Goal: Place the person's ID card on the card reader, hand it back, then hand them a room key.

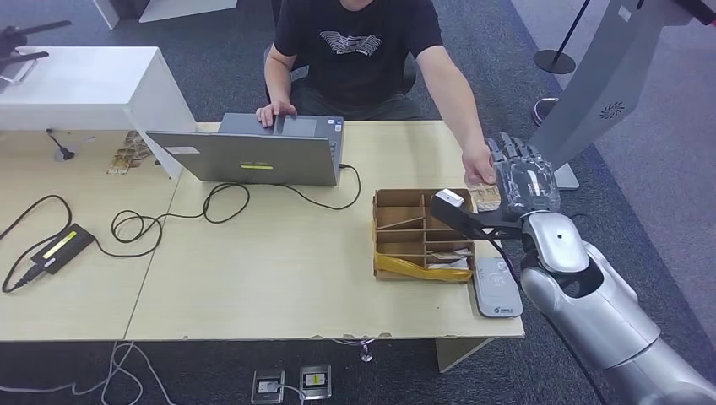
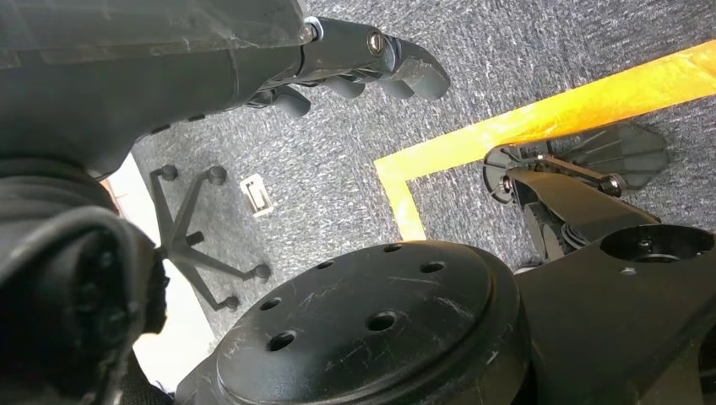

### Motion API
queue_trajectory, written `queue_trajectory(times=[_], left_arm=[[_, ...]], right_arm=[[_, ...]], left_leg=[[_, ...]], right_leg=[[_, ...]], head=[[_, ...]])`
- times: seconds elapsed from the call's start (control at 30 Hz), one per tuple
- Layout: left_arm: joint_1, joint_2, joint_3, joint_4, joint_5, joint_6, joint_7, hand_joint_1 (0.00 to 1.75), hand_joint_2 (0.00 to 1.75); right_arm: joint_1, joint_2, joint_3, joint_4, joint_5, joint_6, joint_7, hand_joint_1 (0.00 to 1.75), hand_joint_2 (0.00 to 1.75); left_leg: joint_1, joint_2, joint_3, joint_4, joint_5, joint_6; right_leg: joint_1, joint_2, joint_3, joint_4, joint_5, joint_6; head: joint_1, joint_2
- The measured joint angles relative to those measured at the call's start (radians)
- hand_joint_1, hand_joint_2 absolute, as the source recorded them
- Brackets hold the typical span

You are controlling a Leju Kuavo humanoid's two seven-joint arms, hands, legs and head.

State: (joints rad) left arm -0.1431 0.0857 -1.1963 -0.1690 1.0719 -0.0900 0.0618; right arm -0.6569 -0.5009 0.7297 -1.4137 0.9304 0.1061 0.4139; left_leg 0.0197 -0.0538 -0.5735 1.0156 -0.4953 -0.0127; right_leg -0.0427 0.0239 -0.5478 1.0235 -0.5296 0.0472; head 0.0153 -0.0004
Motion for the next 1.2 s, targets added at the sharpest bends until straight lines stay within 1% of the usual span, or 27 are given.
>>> queue_trajectory(times=[0.2,0.4,0.53,0.7,0.83,0.93,1.03,1.2], left_arm=[[0.000,-0.002,0.000,0.000,0.007,0.000,0.000,0.00,0.00],[0.000,-0.004,0.000,0.000,0.010,0.000,0.000,0.00,0.00],[-0.001,-0.003,0.000,0.000,0.012,0.000,0.000,0.00,0.00],[-0.001,-0.003,0.000,0.000,0.026,0.000,0.000,0.00,0.00],[0.000,-0.003,0.000,0.000,0.035,0.000,0.000,0.00,0.00],[0.004,-0.003,0.000,0.000,0.045,0.000,0.000,0.00,0.00],[0.007,-0.003,0.000,0.000,0.051,0.000,0.000,0.00,0.00],[0.010,-0.002,0.000,0.000,0.052,0.000,0.000,0.00,0.00]], right_arm=[[-0.024,0.028,0.004,0.072,-0.017,-0.086,-0.048,1.75,1.75],[-0.052,0.045,0.005,0.129,0.002,-0.107,-0.058,1.75,1.75],[-0.065,0.049,0.004,0.156,0.020,-0.117,-0.065,1.75,1.75],[-0.070,0.054,-0.001,0.180,0.060,-0.126,-0.091,1.75,1.75],[-0.070,0.060,-0.009,0.196,0.095,-0.164,-0.097,1.75,1.75],[-0.049,0.060,-0.019,0.194,0.136,-0.208,-0.089,1.75,1.75],[0.005,0.052,-0.032,0.164,0.164,-0.225,-0.068,1.75,1.75],[0.104,0.010,-0.067,0.086,0.148,-0.231,-0.025,1.75,1.75]], left_leg=[[0.000,0.000,0.000,0.000,0.000,0.000],[0.000,0.000,0.001,0.000,0.000,0.000],[0.000,0.000,0.016,0.001,0.001,-0.001],[0.000,0.000,0.017,0.001,0.001,-0.001],[0.000,0.000,0.017,0.001,0.002,-0.001],[0.000,0.000,0.018,0.001,0.002,-0.001],[0.001,0.000,0.018,0.001,0.002,-0.001],[0.000,0.000,0.019,0.001,0.001,-0.002]], right_leg=[[0.000,0.000,0.000,0.000,0.000,0.000],[0.000,0.000,0.000,0.000,0.000,0.000],[0.000,0.000,-0.001,0.000,0.001,0.000],[0.000,0.001,-0.001,0.000,0.001,0.000],[0.000,0.001,-0.001,0.000,0.001,0.000],[0.000,0.001,0.000,0.000,0.001,0.000],[0.000,0.001,0.000,0.000,0.001,0.000],[0.000,0.001,0.000,-0.001,0.001,0.000]], head=[[0.000,0.000],[0.000,0.000],[0.000,0.000],[0.000,0.000],[0.000,0.000],[0.000,0.000],[0.000,0.000],[0.000,0.000]])
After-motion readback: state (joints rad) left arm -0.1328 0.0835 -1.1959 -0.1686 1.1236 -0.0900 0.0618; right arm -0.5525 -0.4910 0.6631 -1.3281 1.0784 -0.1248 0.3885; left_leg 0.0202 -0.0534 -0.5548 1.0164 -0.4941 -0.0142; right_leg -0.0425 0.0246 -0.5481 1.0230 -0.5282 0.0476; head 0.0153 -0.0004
